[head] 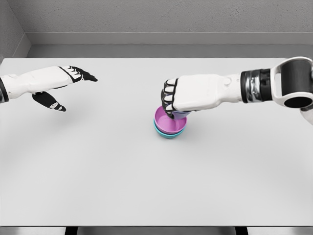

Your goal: Stacking bowl and cup with both arms

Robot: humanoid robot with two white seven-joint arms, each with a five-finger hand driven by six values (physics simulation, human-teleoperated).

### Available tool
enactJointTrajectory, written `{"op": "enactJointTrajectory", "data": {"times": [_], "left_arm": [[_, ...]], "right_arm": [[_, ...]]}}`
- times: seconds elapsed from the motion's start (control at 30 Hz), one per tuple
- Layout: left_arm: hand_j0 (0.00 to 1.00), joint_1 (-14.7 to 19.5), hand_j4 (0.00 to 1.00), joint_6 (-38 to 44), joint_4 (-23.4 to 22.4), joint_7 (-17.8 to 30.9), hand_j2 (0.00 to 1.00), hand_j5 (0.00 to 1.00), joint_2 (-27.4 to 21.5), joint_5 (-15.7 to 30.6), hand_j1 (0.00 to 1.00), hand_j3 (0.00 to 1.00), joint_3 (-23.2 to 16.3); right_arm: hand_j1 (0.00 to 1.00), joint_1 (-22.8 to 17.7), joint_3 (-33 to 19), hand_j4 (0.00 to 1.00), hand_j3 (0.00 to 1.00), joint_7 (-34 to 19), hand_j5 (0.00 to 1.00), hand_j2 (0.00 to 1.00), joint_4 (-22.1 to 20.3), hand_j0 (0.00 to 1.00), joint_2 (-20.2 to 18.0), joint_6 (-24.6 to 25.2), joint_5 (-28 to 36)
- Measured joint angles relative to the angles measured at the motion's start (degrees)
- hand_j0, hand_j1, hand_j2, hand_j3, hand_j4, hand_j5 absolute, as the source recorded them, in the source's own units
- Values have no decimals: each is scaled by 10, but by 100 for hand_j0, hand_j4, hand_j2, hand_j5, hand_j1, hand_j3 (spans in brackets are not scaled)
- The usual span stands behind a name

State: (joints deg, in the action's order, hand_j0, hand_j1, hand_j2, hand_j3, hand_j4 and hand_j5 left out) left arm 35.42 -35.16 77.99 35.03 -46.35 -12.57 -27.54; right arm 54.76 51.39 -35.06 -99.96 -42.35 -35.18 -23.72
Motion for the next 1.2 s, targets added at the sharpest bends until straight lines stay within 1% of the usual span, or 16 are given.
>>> {"op": "enactJointTrajectory", "data": {"times": [0.23,0.6,1.2], "left_arm": [[100,0,100,0,0,0,100,100,0,0,100,100,0],[100,-1,100,0,1,0,100,100,0,1,100,100,0],[100,-1,100,0,0,0,100,100,-1,1,100,100,0]], "right_arm": [[49,0,11,49,49,0,49,49,-7,49,5,0,0],[50,0,18,50,50,0,50,50,-6,50,9,0,0],[49,-5,28,49,49,0,49,49,11,49,20,0,-3]]}}
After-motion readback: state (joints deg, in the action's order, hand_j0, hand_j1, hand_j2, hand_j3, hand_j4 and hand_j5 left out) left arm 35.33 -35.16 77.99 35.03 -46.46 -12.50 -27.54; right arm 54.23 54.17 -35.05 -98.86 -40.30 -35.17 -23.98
